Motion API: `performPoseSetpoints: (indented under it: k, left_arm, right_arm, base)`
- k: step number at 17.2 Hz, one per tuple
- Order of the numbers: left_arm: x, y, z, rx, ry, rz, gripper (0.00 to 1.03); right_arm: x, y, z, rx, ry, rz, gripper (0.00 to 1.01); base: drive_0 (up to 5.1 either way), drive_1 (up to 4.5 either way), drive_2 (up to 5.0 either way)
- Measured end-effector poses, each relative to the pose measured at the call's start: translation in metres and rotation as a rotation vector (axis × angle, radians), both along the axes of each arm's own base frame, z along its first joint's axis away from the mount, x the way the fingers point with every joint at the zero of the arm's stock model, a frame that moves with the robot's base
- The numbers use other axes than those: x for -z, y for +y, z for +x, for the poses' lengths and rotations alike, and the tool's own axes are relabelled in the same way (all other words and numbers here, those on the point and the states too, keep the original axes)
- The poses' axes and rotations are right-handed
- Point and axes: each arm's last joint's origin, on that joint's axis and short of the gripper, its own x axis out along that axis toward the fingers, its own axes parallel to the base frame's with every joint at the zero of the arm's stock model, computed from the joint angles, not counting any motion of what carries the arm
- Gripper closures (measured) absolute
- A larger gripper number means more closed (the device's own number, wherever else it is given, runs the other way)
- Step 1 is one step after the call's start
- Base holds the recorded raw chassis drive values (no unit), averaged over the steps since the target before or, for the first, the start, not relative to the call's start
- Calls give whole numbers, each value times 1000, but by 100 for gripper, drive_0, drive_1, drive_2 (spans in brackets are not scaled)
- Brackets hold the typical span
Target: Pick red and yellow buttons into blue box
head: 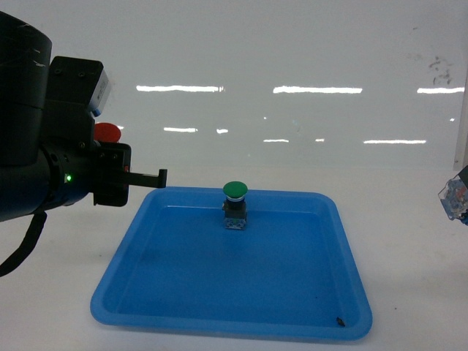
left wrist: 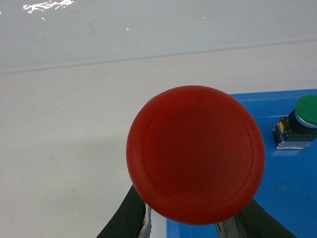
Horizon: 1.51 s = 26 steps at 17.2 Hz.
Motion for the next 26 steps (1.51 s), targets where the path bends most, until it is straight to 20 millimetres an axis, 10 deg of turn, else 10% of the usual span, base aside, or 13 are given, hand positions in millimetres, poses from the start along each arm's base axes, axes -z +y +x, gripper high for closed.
performPoseSetpoints:
  k: [15, 26]
  left_arm:
    - [-61, 41, -52, -84, -205, -17, 79]
    - [-65, 47, -57, -95, -212, -16, 79]
  right_arm:
    - [0, 0, 0, 0, 0, 0, 72]
    - [-22, 2, -17, 11, -35, 41, 72]
  base:
    - [0, 0, 0]
    - [0, 0, 0]
